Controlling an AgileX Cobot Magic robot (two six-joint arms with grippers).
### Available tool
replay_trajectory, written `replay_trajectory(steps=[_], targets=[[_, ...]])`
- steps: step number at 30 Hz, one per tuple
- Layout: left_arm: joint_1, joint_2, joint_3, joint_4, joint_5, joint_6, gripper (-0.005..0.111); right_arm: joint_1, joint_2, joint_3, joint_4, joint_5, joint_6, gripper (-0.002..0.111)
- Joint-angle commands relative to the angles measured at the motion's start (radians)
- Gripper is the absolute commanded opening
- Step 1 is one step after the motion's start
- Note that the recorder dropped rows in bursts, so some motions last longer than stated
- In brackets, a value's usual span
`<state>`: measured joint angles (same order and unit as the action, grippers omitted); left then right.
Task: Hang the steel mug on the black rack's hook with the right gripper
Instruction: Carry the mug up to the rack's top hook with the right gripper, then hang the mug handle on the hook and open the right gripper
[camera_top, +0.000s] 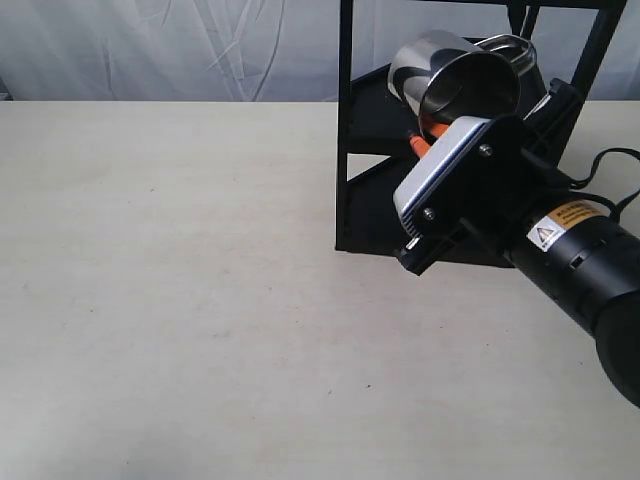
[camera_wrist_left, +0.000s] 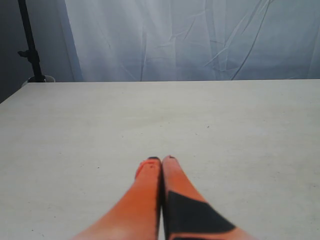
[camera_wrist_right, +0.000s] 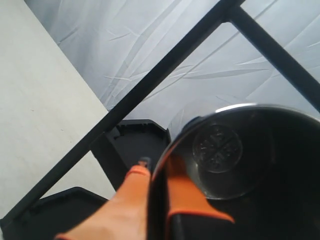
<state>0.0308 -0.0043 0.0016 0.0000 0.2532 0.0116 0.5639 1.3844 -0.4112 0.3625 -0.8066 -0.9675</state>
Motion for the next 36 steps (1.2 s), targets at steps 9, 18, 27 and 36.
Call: replay_trajectory(steps=[9, 18, 27, 36], targets=[[-0.005, 0.004, -0.002, 0.000, -0.014, -0.004, 0.000, -0.006, 0.006, 0.007, 0.066, 0.063, 0.051, 0.004], [-0.005, 0.004, -0.002, 0.000, -0.014, -0.004, 0.000, -0.006, 0.006, 0.007, 0.069, 0.052, 0.083, 0.058], [-0.005, 0.004, -0.002, 0.000, -0.014, -0.004, 0.000, -0.006, 0.004, 0.007, 0.069, 0.050, 0.087, 0.058], [-0.005, 0.004, -0.002, 0.000, -0.014, -0.004, 0.000, -0.006, -0.072, 0.007, 0.192, 0.054, 0.083, 0.058]])
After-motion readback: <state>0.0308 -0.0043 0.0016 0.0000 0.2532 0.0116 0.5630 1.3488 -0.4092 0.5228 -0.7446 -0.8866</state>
